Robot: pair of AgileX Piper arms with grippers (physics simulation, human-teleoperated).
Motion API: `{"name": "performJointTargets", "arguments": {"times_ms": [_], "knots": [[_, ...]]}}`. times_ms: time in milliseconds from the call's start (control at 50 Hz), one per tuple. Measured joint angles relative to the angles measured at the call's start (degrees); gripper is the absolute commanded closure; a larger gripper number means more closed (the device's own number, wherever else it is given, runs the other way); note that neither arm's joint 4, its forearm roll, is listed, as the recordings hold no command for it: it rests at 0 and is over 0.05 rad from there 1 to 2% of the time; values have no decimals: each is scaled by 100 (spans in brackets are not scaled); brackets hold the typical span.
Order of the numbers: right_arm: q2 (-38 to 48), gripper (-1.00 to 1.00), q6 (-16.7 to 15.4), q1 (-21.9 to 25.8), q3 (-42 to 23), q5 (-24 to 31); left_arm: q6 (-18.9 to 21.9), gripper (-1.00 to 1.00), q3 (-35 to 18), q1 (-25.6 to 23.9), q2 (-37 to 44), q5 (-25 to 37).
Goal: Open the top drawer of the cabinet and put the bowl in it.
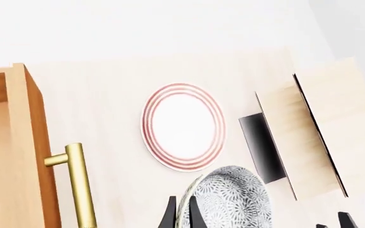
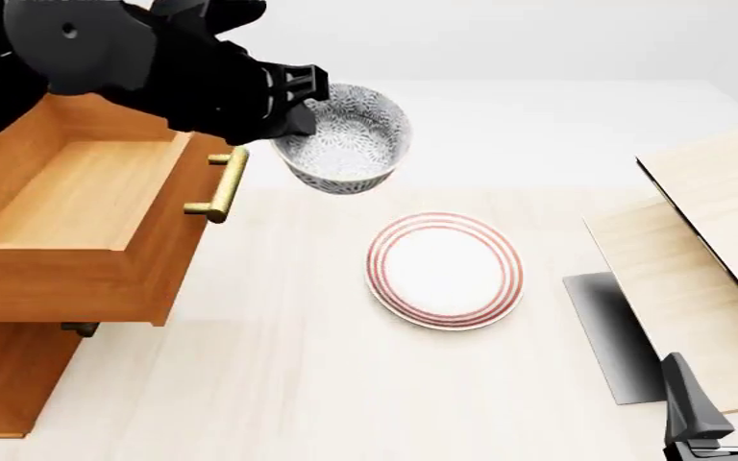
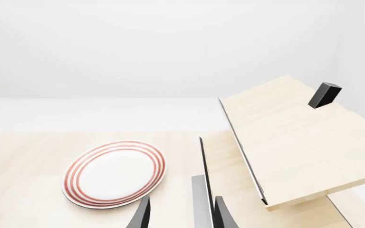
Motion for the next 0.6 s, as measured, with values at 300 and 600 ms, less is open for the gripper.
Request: {"name": "performJointTargets", "arguments": {"times_ms": [300,600], "knots": [[0,-100,0,0,0,0,-51,100,-478,405,33,261],[0,-100,0,0,0,0,-163,100,-540,967,-153,352]]}}
